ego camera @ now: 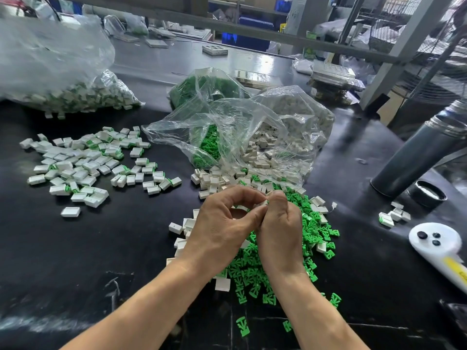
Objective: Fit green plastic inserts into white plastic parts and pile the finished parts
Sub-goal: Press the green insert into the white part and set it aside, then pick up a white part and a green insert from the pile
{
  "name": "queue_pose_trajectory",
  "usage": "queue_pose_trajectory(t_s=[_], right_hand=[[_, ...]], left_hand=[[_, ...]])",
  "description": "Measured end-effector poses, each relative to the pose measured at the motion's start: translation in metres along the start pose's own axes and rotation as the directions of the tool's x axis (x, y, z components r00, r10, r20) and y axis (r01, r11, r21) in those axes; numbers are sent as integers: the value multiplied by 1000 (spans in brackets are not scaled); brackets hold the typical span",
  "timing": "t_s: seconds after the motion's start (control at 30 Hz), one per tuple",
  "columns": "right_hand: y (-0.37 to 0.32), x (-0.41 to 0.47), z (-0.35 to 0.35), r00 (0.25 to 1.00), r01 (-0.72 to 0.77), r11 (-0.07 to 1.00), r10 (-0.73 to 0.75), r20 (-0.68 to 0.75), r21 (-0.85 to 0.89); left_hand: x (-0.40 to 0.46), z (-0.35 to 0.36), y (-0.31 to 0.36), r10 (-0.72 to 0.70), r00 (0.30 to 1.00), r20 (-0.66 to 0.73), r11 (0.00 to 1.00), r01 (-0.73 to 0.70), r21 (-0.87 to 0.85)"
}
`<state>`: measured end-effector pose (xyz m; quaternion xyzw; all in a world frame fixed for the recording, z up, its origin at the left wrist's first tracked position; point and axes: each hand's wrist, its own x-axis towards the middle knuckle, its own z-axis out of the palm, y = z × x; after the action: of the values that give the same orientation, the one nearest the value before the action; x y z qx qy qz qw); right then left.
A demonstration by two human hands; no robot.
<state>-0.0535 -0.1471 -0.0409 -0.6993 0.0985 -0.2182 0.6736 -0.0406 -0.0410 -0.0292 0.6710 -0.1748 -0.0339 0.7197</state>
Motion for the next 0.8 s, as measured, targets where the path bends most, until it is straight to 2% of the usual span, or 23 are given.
queue_pose_trajectory(t_s=[0.43, 0.6, 0.7, 0.8], right_hand=[[-1, -3, 1, 1000, -7, 1000, 7, -4, -16], [-6, -3, -8, 1000, 2, 991, -1, 4, -136], [-8, 0, -17, 997, 72, 990, -66, 51, -119], [-9, 1, -22, 983, 132, 984, -114, 145, -119]], left_hand=[[-1, -2, -3, 20, 1000, 21, 1000, -20, 5], [1, -5, -3, 12, 999, -52, 1000, -11, 30], [4, -12, -2, -1, 992, -126, 1000, 4, 19], [4, -17, 2, 5, 994, -107, 999, -1, 33]])
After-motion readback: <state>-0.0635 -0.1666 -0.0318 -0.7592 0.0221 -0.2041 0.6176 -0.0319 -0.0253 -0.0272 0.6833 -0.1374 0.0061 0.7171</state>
